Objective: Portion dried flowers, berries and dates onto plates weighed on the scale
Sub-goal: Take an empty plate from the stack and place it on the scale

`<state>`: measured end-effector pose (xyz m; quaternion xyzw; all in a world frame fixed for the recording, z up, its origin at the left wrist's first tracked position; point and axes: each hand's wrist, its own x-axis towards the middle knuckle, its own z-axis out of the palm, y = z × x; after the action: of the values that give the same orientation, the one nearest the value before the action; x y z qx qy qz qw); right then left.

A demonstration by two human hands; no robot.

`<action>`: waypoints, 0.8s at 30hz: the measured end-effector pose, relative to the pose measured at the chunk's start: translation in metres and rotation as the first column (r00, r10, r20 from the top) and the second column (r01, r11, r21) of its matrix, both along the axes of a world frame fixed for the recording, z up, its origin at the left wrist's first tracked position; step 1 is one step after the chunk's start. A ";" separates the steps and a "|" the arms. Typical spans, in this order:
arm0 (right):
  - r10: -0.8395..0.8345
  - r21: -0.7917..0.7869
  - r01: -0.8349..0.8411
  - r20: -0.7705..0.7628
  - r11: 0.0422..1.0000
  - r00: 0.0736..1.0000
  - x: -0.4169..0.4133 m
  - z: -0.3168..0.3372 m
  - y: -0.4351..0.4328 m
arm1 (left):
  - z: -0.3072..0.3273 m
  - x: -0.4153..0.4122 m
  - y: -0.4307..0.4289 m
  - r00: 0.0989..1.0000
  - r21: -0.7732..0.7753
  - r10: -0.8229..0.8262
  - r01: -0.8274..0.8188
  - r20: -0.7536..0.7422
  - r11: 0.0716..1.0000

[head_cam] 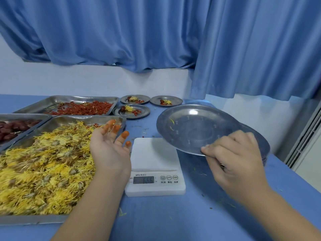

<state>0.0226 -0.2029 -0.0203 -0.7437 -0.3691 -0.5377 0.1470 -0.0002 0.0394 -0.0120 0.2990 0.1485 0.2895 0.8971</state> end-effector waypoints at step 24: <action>0.104 -0.071 -0.133 -0.320 0.989 0.942 0.003 -0.036 0.058 | 0.000 0.001 0.019 0.967 0.020 0.239 -0.238 -0.087 0.971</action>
<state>0.0259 -0.1450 -0.0560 -0.8023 -0.4093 -0.3848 0.2018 0.0011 0.0582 -0.0116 0.2960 0.2217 0.3824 0.8468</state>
